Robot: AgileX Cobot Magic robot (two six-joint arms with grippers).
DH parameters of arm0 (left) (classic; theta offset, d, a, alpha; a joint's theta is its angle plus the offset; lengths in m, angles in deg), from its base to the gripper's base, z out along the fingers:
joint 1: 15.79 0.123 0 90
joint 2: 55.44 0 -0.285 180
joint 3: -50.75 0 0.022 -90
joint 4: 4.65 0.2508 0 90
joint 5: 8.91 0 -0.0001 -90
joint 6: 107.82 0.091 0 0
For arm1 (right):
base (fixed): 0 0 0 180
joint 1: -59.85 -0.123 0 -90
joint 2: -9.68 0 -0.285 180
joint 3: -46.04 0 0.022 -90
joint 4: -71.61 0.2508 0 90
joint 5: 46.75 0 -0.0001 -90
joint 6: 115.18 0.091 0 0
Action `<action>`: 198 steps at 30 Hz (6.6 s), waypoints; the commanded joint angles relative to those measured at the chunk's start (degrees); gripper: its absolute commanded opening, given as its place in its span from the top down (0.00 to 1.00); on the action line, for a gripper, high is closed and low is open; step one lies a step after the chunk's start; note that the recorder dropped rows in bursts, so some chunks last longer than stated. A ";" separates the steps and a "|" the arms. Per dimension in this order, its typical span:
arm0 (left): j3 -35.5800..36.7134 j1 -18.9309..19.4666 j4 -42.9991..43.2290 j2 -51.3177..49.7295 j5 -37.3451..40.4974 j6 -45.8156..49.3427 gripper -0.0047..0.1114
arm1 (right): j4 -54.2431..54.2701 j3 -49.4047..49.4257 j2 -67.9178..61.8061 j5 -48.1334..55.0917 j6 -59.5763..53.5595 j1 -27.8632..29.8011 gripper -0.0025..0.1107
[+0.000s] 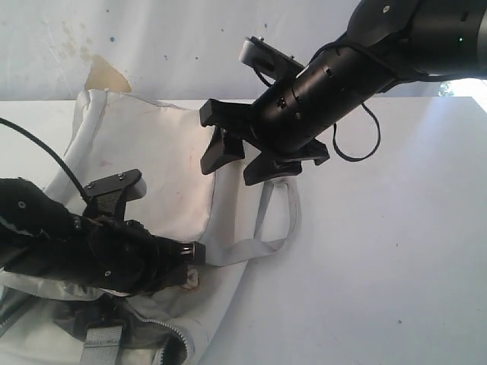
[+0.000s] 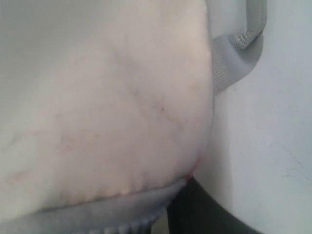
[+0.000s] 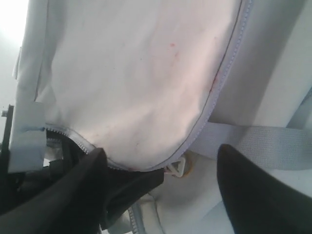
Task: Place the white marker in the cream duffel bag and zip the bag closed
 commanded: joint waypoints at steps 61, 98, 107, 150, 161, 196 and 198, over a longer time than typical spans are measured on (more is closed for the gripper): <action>-8.03 5.18 15.68 15.51 38.76 -4.63 0.96 | 13.77 -0.19 -9.69 5.04 1.43 -4.52 0.98; -10.49 23.85 36.49 22.29 56.72 -10.74 0.96 | 7.02 -0.19 -9.79 1.64 2.85 0.77 0.98; -10.49 30.74 41.41 22.29 56.69 -12.83 0.96 | 7.02 -0.19 -9.79 -3.78 2.38 0.77 0.98; -19.80 31.14 46.94 25.33 38.60 -17.81 0.48 | -22.67 -7.15 -1.82 5.93 10.71 1.50 0.48; -19.80 38.10 46.84 19.83 35.41 -18.21 0.52 | -27.15 -7.49 -1.68 13.89 10.71 10.01 0.71; -36.47 38.35 56.46 1.52 37.63 -19.41 0.96 | -39.83 2.47 3.06 9.77 7.10 26.57 0.98; -36.47 38.35 56.46 1.52 36.29 -19.93 0.96 | -39.83 4.24 5.45 7.87 5.97 27.97 0.98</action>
